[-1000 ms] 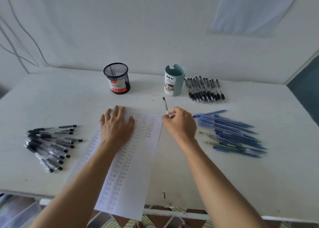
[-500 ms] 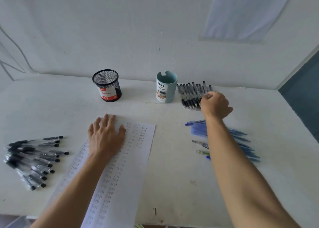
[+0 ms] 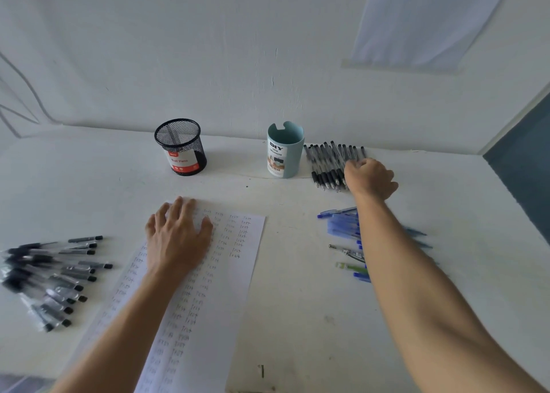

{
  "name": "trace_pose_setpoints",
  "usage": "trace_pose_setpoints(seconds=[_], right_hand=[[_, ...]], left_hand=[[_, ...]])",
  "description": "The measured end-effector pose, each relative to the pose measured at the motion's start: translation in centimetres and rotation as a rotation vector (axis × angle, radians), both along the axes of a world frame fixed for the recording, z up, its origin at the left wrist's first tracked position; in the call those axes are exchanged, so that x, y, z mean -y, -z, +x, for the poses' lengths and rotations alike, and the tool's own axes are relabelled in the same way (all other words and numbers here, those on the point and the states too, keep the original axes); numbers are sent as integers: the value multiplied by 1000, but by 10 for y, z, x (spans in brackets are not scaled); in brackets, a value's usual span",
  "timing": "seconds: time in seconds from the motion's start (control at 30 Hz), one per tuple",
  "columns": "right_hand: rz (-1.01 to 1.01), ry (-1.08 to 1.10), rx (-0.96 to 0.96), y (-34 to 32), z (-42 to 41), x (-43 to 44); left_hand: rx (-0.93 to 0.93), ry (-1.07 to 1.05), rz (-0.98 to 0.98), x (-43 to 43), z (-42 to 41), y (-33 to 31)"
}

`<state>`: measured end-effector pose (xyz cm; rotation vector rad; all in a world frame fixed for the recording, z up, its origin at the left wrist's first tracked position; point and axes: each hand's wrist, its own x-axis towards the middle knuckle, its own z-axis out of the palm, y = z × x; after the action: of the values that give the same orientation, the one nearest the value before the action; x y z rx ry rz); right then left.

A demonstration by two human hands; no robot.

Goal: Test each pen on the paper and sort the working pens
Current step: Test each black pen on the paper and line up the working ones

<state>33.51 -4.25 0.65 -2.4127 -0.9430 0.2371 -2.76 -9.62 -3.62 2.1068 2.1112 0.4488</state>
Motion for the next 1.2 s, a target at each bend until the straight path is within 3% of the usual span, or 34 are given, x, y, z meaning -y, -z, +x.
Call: trace_pose_setpoints(seconds=[0.2, 0.37, 0.53, 0.67, 0.87, 0.93, 1.03, 1.1, 1.2], right_hand=[[210, -73, -20, -9, -41, 24], [333, -303, -73, 5, -110, 65], [206, -664, -78, 28, -162, 103], [-80, -882, 142, 37, -173, 117], [-162, -914, 216, 31, -172, 120], [-163, -904, 233, 31, -173, 121], [-166, -898, 250, 33, -173, 121], [-160, -895, 250, 34, -173, 121], [-161, -899, 252, 34, -174, 122]], left_hand=[[2, -3, -7, -1, -1, 2], [48, -12, -22, -1, -1, 0], [198, -61, -12, 3, -3, -5], [373, -104, -6, 4, -6, -14], [796, -187, 47, 7, -31, -34], [679, -193, 98, 9, -44, -35], [178, -262, 149, 14, -65, -35], [-32, -377, 40, 14, -81, -33], [-126, -462, -155, 16, -96, -28]])
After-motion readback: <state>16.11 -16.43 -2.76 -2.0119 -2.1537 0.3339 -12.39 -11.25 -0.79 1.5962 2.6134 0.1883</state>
